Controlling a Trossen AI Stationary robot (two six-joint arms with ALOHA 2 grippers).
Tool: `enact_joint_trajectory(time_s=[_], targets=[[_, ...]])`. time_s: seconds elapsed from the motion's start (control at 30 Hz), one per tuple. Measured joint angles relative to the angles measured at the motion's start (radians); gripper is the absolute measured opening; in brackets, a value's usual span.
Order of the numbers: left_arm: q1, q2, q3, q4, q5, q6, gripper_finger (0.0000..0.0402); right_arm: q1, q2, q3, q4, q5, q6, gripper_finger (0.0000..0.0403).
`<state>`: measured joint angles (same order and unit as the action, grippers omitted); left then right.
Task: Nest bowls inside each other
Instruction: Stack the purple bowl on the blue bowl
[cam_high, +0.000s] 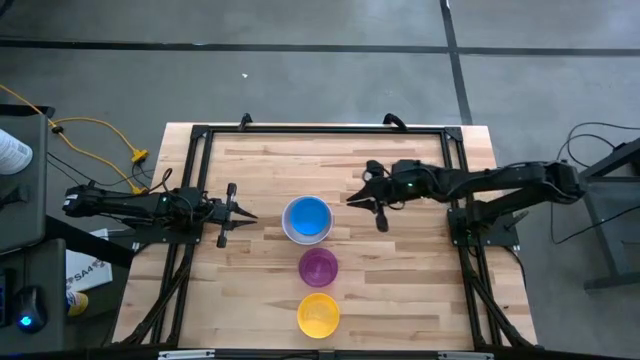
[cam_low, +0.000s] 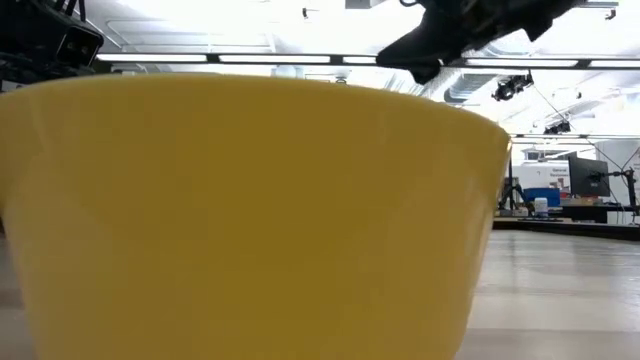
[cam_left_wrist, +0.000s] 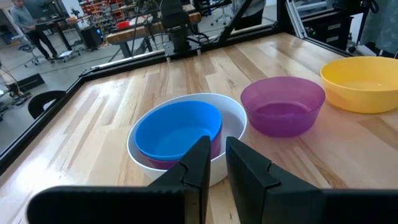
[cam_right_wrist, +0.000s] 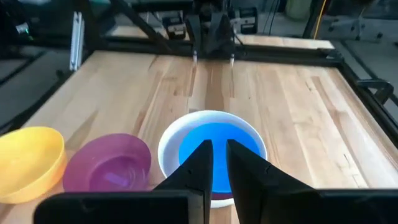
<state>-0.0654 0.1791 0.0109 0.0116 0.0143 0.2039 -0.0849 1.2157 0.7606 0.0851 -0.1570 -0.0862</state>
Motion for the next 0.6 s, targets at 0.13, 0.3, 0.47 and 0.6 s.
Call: enact_joint_trajectory(time_s=[0.13,0.3,0.47,0.6], targets=[[0.0,0.0,0.0,0.0,0.0,0.0,0.0051,0.0,0.05,0.08,-0.08,0.0,-0.026,0.0039],[0.0,0.0,0.0,0.0,0.0,0.0,0.0051,0.0,0.095,0.136,-0.176,-0.001,-0.046,0.0039],[0.0,0.0,0.0,0.0,0.0,0.0,0.0051,0.0,0.147,0.183,-0.287,-0.003,-0.05,0.0039],[0.0,0.0,0.0,0.0,0.0,0.0,0.0051,0.0,0.214,0.225,-0.334,-0.003,-0.058,0.0039]])
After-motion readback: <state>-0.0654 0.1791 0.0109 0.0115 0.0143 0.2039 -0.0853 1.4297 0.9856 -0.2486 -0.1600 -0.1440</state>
